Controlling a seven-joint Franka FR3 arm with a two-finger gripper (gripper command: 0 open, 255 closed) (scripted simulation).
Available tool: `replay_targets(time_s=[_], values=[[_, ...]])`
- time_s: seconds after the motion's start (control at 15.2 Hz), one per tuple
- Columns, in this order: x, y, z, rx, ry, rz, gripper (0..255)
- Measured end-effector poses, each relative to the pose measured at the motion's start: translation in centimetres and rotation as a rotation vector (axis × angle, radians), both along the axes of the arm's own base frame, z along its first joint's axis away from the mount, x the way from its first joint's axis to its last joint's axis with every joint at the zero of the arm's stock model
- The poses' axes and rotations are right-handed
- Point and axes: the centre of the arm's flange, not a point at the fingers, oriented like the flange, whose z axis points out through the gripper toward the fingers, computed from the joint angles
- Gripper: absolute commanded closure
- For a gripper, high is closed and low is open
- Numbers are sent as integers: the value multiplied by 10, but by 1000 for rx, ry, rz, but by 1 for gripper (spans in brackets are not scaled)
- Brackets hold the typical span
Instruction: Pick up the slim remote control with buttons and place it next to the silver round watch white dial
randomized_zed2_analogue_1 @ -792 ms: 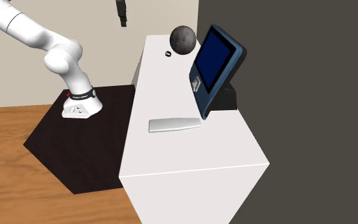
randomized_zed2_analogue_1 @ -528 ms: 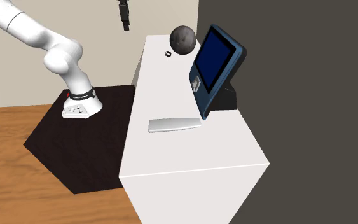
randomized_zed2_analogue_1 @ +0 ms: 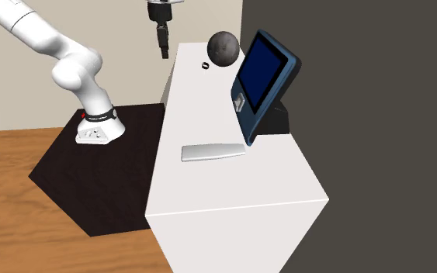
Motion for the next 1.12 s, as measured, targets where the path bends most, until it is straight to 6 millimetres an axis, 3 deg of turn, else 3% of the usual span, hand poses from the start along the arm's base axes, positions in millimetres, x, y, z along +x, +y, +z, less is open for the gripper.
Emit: replay_targets(time_s=[0.2, 1.12], values=[[19, -24, -20, -3, -4, -7, 0], [82, -175, -105, -17, -16, -44, 0]])
